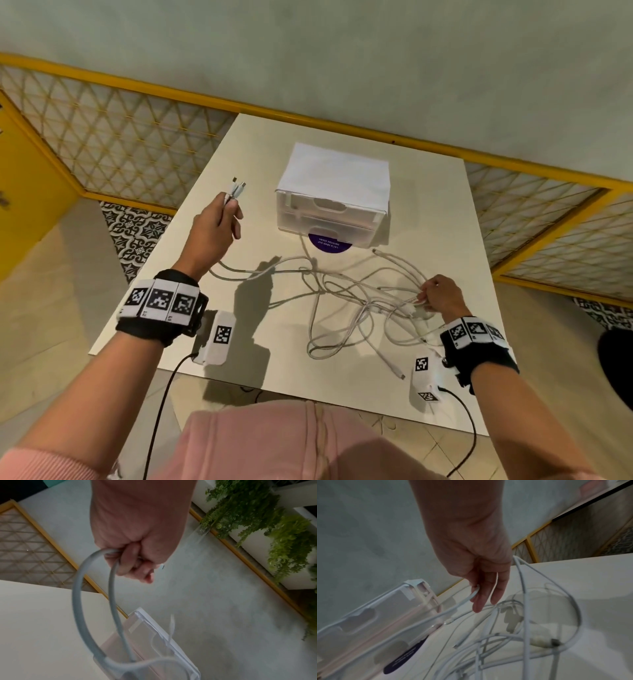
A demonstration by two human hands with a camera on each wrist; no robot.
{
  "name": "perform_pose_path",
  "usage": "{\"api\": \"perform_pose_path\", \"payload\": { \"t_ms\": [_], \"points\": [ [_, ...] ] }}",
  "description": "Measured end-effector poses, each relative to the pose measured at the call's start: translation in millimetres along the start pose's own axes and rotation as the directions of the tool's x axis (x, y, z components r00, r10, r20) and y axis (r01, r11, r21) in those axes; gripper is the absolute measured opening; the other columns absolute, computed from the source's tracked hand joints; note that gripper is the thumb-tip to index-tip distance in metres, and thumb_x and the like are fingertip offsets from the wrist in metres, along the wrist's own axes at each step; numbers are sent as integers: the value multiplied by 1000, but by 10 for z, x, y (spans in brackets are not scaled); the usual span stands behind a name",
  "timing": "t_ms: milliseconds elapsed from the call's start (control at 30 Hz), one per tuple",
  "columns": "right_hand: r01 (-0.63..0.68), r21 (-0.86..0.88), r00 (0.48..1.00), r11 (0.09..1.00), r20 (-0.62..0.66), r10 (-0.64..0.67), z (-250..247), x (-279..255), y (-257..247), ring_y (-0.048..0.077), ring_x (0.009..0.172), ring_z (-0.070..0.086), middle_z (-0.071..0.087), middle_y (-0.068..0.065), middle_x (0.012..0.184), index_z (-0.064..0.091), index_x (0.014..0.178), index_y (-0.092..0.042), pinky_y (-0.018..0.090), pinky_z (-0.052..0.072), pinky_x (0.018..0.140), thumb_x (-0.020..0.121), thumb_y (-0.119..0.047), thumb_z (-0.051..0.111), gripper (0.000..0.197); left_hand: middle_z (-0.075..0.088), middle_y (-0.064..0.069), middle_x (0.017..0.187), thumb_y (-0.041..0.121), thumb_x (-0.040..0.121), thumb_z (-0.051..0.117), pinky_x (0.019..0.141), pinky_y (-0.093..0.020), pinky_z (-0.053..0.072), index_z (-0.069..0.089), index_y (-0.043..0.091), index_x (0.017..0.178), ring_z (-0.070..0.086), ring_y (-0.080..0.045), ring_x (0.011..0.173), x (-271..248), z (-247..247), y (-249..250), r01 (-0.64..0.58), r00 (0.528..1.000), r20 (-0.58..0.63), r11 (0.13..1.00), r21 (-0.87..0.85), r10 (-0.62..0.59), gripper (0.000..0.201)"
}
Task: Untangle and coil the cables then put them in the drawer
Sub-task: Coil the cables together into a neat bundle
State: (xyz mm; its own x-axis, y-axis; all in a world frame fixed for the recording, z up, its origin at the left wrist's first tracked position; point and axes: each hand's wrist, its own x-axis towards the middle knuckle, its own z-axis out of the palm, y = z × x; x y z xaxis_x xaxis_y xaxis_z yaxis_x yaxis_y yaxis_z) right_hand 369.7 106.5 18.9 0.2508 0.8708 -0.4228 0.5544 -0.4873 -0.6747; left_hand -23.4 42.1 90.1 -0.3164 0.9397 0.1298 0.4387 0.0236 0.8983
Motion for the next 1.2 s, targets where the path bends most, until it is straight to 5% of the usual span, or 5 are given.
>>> {"api": "perform_pose_path", "payload": {
  "t_ms": [300,400,700,867,1200],
  "points": [
    [95,-435,995,895,25,-93,49,-34,115,35,101,60,62,24,106,56,101,6,34,46,80,79,-2,66,26,42,-2,60,32,102,32,61,-34,33,49,12,83,39,-23,61,38,-76,-8,-70,996,60,990,126,63,32],
    [270,-193,961,943,121,-250,153,-206,-196,17,68,58,65,15,88,58,89,-4,19,44,65,87,-21,64,18,42,1,61,33,102,32,60,-33,33,48,11,85,41,-15,59,52,-28,56,-102,995,37,988,120,98,32],
    [553,-187,663,812,688,-294,658,-476,-562,21,85,65,63,7,102,54,115,-19,26,53,70,84,-29,69,36,42,2,60,32,101,33,60,-32,34,48,13,82,40,-5,54,118,-91,189,-148,988,-38,985,83,152,31],
    [432,-150,827,889,458,-325,465,-277,-475,-2,38,51,65,15,80,67,88,-7,10,36,38,89,6,44,26,42,4,64,35,100,32,59,-31,34,44,31,76,39,-4,56,165,-373,142,-155,981,-106,984,88,164,28],
    [250,119,824,961,496,-276,-98,-141,-392,16,79,62,62,5,95,64,111,-11,18,51,66,75,-24,75,40,45,4,68,34,102,31,54,-22,33,41,33,76,40,-7,58,192,-657,197,-203,957,-168,958,201,238,28]
  ]
}}
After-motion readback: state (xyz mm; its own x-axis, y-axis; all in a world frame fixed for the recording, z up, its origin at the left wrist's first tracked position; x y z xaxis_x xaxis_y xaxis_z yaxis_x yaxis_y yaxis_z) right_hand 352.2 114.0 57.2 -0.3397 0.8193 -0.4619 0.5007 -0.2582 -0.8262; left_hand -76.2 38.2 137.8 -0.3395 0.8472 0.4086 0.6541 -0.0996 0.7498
